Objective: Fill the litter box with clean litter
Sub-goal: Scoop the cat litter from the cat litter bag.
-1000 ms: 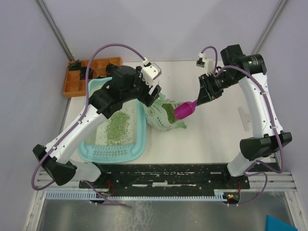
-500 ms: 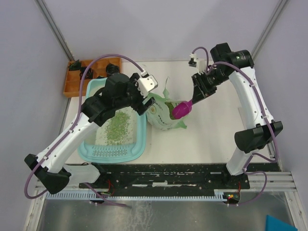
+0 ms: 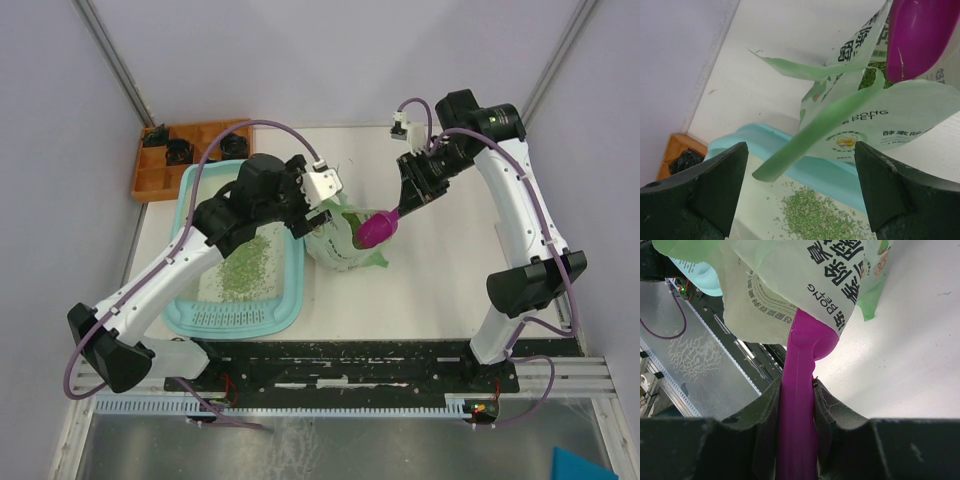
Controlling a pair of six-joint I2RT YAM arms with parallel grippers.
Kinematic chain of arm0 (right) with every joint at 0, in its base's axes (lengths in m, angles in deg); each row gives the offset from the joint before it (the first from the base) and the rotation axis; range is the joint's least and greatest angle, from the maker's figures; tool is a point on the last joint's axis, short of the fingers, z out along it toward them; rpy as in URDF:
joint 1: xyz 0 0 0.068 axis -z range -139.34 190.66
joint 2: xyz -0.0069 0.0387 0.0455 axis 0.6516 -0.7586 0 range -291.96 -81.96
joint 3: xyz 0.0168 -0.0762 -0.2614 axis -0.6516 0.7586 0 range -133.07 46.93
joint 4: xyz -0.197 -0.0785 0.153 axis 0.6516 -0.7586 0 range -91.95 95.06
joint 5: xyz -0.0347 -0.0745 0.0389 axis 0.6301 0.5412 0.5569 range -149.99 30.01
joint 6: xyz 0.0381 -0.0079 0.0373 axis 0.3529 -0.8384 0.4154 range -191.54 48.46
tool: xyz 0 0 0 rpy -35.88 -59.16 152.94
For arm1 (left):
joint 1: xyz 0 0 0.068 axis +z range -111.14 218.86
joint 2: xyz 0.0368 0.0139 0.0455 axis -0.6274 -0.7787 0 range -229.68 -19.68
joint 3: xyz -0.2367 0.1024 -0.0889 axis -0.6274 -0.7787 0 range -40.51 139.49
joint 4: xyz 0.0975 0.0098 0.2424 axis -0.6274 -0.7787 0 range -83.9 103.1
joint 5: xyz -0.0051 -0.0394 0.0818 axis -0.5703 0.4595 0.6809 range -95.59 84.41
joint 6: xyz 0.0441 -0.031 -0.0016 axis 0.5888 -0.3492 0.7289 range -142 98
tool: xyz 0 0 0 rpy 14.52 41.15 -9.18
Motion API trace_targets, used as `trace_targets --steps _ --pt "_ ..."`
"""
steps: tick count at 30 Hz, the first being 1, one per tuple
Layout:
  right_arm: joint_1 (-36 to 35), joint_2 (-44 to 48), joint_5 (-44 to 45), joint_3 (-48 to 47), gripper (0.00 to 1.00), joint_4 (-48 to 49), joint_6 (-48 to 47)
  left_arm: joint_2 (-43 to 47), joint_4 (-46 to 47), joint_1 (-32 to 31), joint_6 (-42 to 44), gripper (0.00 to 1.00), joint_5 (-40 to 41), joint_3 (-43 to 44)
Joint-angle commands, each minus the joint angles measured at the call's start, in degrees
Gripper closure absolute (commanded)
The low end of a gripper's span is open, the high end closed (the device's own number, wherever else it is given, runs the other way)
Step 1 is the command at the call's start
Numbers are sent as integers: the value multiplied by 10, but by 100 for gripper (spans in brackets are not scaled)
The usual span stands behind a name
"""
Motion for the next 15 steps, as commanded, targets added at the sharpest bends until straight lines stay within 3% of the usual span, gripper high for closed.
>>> trace_targets --steps 1,4,8,15 --pt "-3 20 10 6 98 -61 -4 -8 67 2 50 6 15 17" --pt "-3 22 10 10 98 -63 -7 -11 82 5 57 6 10 25" --pt "-3 17 11 4 98 -64 -9 -60 -36 8 61 13 -63 93" --pt "-3 11 11 0 98 -60 -1 -58 -71 8 40 24 -91 81"
